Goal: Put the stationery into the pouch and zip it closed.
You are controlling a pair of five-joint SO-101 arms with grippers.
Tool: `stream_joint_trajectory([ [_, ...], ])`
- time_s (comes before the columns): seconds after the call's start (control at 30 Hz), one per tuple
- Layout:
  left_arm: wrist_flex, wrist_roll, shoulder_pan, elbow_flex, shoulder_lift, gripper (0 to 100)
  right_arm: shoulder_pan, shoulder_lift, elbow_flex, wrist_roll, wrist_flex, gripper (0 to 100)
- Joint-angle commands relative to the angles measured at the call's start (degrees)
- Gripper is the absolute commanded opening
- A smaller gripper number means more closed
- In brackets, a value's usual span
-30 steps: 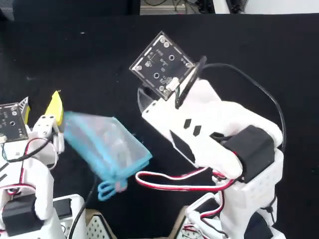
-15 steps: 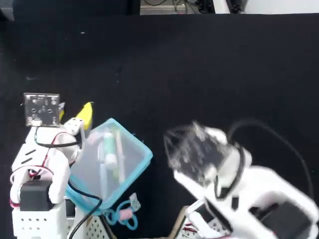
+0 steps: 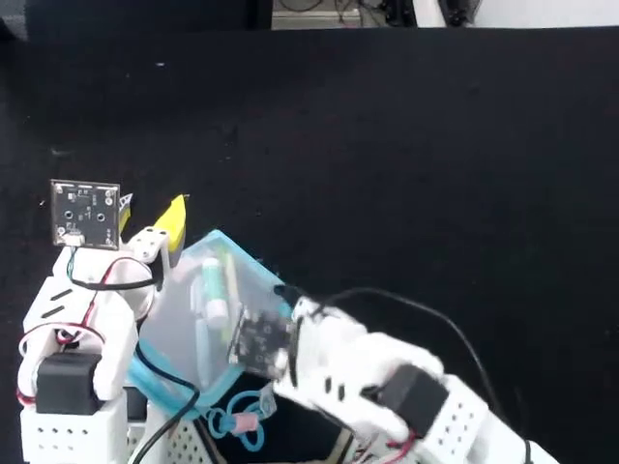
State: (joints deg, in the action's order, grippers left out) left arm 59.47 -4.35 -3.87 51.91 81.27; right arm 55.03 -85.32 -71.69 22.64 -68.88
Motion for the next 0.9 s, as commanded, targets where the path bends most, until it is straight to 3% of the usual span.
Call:
stream_joint_trajectory([
  [0.0,-0.18,-0.18,0.84,-2.77,-0.09,21,1.76,-9.19,-5.32,0.26,1.49,26.1],
  [0.33,0.09,-0.09,0.84,-2.77,-0.09,21,8.79,-22.11,-24.40,2.64,10.20,26.6],
  [0.63,0.18,-0.09,0.84,-2.77,-0.09,21,4.84,-26.51,-9.27,2.64,-3.87,31.9],
  [0.87,0.26,-0.09,0.84,-2.77,-0.09,21,7.03,-26.51,-23.16,2.55,7.82,31.9],
])
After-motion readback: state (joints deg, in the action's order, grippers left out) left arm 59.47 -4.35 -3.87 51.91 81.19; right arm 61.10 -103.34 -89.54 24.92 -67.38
